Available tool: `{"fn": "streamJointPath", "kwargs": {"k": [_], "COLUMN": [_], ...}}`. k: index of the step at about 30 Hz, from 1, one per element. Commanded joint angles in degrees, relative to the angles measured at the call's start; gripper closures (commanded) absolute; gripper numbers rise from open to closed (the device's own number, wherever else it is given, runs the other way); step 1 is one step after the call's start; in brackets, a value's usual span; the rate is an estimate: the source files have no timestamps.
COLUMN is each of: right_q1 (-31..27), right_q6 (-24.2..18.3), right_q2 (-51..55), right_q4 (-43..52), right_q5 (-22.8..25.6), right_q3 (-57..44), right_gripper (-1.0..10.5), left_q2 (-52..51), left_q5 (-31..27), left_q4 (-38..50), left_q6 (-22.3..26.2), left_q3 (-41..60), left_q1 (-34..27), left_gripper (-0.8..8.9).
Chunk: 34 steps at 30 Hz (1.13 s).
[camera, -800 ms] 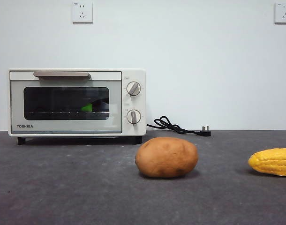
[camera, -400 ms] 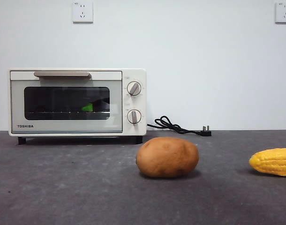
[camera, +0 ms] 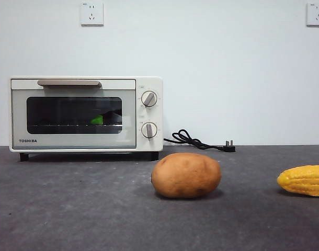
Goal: Take the eggplant from the table,put the eggplant in the oven
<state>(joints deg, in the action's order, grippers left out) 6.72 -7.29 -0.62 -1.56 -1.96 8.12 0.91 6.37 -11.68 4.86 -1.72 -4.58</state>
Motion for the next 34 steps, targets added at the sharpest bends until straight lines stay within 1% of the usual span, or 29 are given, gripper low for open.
{"fn": "streamJointPath", "kwargs": {"k": [1, 10, 11, 15, 19, 25, 34], "right_q1": [-0.1, -0.1, -0.1, -0.1, -1.7, -3.2, -3.3], "right_q6": [0.7, 1.2, 1.2, 1.2, 1.3, 1.0, 1.4], "right_q2": [0.2, 0.2, 0.2, 0.2, 0.2, 0.2, 0.2], "right_q4": [1.0, 1.8, 0.6, -1.6, -2.9, -9.0, -8.9], "right_q5": [-0.1, 0.1, 0.1, 0.1, 0.0, 0.1, 0.0], "right_q3": [-1.9, -7.1, -7.3, -7.3, -7.3, -7.3, -7.3], "right_gripper": [9.5, 9.5, 9.5, 9.5, 9.5, 9.5, 9.5], "left_q2": [0.0, 0.3, 0.3, 0.2, 0.3, 0.3, 0.3], "left_q5": [0.0, 0.0, 0.0, 0.0, 0.0, 0.0, 0.0], "left_q4": [0.5, 0.5, 0.5, 0.5, 0.5, 0.5, 0.5], "left_q6": [-0.4, -0.4, -0.4, -0.4, -0.4, -0.4, -0.4], "left_q3": [0.5, 0.5, 0.5, 0.5, 0.5, 0.5, 0.5], "left_q1": [0.1, 0.1, 0.1, 0.1, 0.1, 0.1, 0.1], "left_gripper": [8.18, 8.18, 8.18, 8.18, 8.18, 8.18, 8.17]}}
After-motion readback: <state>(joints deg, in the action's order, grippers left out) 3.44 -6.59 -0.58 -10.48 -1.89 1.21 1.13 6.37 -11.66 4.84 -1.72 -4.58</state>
